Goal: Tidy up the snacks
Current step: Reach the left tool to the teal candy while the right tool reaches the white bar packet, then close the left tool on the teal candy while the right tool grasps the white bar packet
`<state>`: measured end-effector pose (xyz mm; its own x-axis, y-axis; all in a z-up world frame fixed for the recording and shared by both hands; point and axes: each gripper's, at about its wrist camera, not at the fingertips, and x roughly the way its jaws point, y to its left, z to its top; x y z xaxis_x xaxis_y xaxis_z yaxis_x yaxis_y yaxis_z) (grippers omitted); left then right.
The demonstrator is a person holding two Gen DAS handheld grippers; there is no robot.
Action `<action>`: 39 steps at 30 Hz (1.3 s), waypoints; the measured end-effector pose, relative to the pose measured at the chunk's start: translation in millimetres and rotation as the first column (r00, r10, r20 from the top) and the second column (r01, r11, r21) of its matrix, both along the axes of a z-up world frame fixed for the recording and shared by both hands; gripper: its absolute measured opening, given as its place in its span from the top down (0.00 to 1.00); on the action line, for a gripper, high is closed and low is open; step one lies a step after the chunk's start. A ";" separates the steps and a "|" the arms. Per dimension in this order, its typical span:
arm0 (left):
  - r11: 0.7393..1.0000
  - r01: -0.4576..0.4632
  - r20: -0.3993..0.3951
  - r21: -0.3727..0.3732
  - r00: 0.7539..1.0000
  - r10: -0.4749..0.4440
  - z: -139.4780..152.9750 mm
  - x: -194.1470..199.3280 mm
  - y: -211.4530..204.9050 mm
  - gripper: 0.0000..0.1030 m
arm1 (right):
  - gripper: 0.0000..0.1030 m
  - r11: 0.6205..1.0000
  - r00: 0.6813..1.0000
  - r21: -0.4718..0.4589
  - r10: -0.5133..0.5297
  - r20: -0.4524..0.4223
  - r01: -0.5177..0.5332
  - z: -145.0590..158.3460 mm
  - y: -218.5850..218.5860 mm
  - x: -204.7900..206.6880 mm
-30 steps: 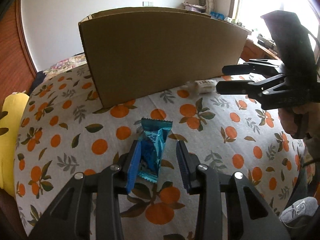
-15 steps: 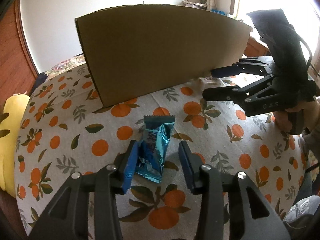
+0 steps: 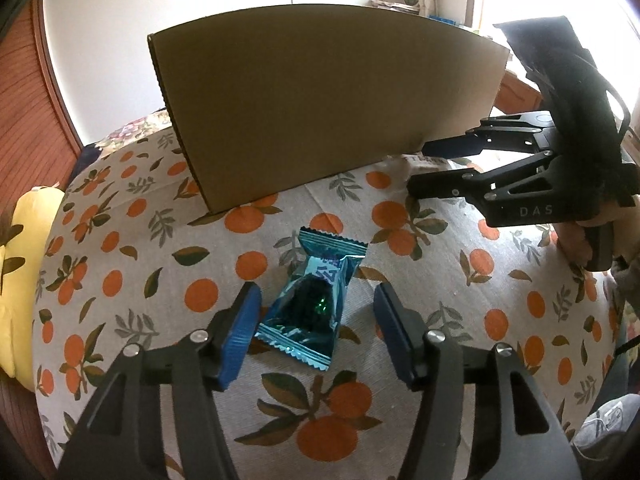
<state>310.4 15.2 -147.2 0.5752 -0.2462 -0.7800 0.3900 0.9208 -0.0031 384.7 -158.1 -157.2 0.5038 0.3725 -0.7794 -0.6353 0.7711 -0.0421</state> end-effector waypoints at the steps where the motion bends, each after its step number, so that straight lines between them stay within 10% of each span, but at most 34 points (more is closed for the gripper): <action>1: 1.000 -0.002 0.000 0.002 1.000 0.002 0.0 0.7 -1.7 0.41 | 0.52 1.000 1.000 0.000 0.000 0.000 0.000 0.1 -0.4 0.3; 12: 1.000 -0.008 -0.002 0.000 1.000 0.008 -1.3 3.1 -0.7 0.40 | 0.66 1.000 1.000 -0.009 0.005 0.015 -0.005 0.4 1.3 -2.5; 14: 1.000 -0.026 0.005 -0.004 1.000 0.026 -0.3 2.9 0.9 0.62 | 0.67 1.000 1.000 -0.003 0.004 0.009 -0.004 0.3 0.5 -1.7; 20: 0.997 -0.054 -0.001 -0.048 0.999 0.054 0.6 3.9 9.3 0.79 | 0.79 1.000 1.000 -0.005 0.000 0.013 0.000 1.0 -1.7 -8.3; 39: 0.996 -0.052 0.085 -0.077 0.995 0.059 39.9 -26.1 -5.0 0.81 | 0.80 0.998 0.997 0.042 -0.038 0.060 0.036 35.6 -26.6 -59.7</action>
<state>284.3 10.2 -107.3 0.6542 -0.2674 -0.7074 0.3401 0.9395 -0.0406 325.0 -184.7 -121.6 0.5640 0.3835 -0.7313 -0.6037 0.7958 -0.0482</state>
